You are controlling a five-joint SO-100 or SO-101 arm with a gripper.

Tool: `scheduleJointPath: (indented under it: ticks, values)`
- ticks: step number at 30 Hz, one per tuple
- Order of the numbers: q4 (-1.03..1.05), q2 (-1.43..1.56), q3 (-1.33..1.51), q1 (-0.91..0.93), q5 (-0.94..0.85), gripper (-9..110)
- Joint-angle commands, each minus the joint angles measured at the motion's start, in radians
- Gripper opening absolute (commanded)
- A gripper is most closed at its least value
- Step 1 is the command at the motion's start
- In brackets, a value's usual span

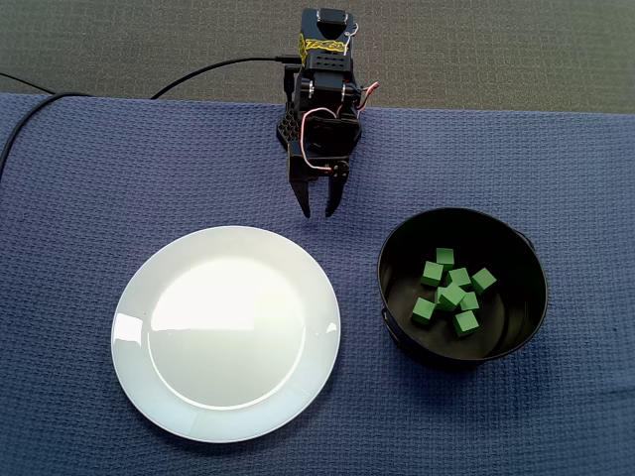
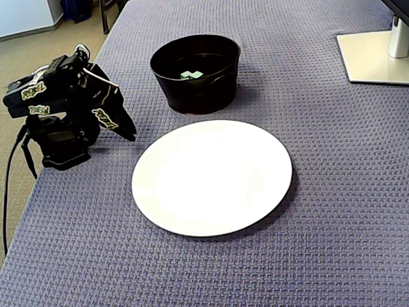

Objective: Pick up the items on the white plate and put them in the black container.

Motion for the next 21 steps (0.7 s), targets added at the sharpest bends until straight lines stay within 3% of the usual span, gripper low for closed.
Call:
scheduleJointPath:
  ticks: [1, 21]
  values:
    - [0.187, -0.005, 0.012, -0.006, 0.026, 7]
    - [0.187, -0.005, 0.012, 0.008, 0.029, 8]
